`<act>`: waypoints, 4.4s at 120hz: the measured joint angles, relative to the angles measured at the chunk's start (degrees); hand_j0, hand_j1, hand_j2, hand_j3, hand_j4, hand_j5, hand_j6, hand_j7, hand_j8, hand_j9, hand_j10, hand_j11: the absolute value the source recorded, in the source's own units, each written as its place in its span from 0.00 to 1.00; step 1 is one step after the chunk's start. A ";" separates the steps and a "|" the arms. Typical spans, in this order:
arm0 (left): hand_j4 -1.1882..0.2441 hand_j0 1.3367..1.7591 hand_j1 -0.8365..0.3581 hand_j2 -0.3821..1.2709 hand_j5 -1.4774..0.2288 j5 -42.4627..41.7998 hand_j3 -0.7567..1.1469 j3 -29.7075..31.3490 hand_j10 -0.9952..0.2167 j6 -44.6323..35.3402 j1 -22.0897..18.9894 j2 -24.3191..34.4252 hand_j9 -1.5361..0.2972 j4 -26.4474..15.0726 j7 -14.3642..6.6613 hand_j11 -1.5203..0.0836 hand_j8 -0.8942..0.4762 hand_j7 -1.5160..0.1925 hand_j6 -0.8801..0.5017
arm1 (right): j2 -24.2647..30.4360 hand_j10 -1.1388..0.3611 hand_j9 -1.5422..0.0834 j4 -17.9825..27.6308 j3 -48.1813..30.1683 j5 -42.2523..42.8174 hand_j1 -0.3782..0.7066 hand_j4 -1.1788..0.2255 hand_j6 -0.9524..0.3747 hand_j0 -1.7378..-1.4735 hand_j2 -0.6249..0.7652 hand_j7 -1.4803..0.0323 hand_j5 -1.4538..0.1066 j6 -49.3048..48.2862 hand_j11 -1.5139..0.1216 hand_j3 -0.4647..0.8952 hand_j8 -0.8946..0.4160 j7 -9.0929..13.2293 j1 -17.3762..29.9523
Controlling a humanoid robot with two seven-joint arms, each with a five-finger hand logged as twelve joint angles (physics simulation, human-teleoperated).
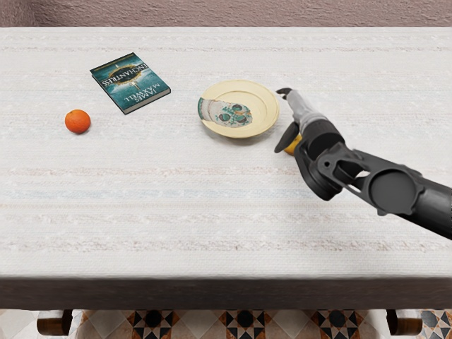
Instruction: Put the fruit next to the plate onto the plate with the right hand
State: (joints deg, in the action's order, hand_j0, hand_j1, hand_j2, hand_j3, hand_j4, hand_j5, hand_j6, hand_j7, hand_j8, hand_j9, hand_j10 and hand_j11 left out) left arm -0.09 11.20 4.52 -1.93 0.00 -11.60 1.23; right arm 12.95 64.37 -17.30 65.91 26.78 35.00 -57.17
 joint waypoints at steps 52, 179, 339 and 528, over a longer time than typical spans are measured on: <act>0.83 0.76 0.99 0.23 0.87 0.00 0.40 -0.01 0.82 -0.02 0.00 0.00 0.84 0.00 0.00 0.95 0.65 0.89 0.64 | -0.71 0.59 0.74 -5.51 4.36 -0.06 0.31 0.66 0.52 0.30 0.41 0.76 0.72 3.45 0.72 0.34 0.48 0.00 0.99; 0.83 0.76 0.99 0.23 0.87 0.00 0.40 -0.02 0.82 -0.01 0.00 0.00 0.84 -0.01 0.00 0.95 0.65 0.89 0.64 | -0.03 0.40 0.46 -0.51 1.43 -4.42 0.58 0.41 0.31 0.30 0.61 0.46 0.42 3.61 0.44 0.34 0.35 0.00 1.86; 0.83 0.76 0.99 0.23 0.87 0.00 0.40 -0.02 0.82 0.00 0.00 0.00 0.84 0.00 0.00 0.95 0.65 0.89 0.64 | -12.86 0.39 0.44 -10.69 -8.55 -8.21 0.61 0.39 0.30 0.30 0.69 0.44 0.40 6.38 0.42 0.34 0.34 -1.76 -2.11; 0.83 0.76 0.99 0.23 0.87 -0.05 0.40 -0.07 0.82 0.05 -0.06 0.00 0.84 -0.06 0.00 0.95 0.65 0.89 0.64 | 5.67 0.73 0.91 -0.16 -14.37 -30.92 0.08 0.80 0.68 0.30 0.45 0.93 0.89 -28.53 0.88 0.34 0.65 -7.85 -3.04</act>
State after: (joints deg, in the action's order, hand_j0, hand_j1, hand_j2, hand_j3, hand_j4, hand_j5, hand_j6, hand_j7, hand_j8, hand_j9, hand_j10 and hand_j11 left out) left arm -0.14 11.13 4.56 -2.00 0.00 -11.67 1.23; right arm 18.62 64.22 -31.67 35.00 -1.75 27.15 -60.21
